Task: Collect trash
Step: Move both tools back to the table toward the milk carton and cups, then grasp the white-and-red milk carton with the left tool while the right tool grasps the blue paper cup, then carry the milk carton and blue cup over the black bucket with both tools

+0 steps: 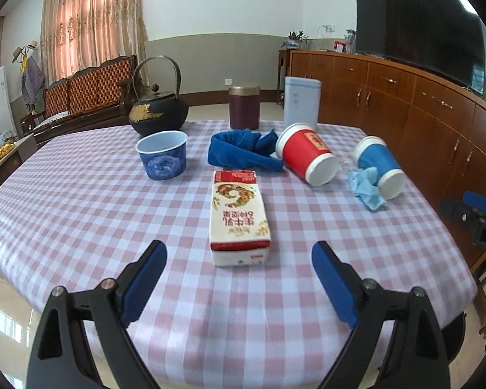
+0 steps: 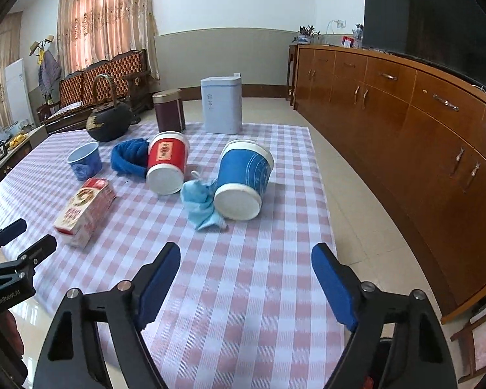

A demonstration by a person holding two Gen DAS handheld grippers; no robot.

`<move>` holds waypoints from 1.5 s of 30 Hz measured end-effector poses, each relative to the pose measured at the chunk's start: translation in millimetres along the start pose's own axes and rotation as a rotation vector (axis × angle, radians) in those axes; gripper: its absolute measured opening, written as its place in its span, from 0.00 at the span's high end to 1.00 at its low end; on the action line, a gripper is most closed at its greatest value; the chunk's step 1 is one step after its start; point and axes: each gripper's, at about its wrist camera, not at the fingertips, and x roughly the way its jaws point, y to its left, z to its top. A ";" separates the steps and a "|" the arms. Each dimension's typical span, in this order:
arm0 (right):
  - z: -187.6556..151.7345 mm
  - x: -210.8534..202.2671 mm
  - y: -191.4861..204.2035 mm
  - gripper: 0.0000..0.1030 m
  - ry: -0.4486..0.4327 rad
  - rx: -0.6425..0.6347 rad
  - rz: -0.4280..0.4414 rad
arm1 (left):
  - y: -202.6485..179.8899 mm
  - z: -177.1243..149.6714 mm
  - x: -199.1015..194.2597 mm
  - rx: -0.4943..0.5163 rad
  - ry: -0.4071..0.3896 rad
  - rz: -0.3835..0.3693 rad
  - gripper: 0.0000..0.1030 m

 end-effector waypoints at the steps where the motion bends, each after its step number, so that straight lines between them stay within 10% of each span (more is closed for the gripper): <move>1: 3.1 7.6 -0.8 0.20 0.006 0.000 0.002 | -0.1 1.9 5.4 0.000 0.005 0.003 0.11; 24: 50.2 106.8 -5.8 0.42 0.142 0.063 0.084 | 2.5 22.1 72.2 -0.007 0.133 -0.029 0.48; 45: 18.5 17.2 -13.2 0.43 0.057 0.032 0.047 | -9.0 12.5 4.7 0.008 0.047 -0.047 0.48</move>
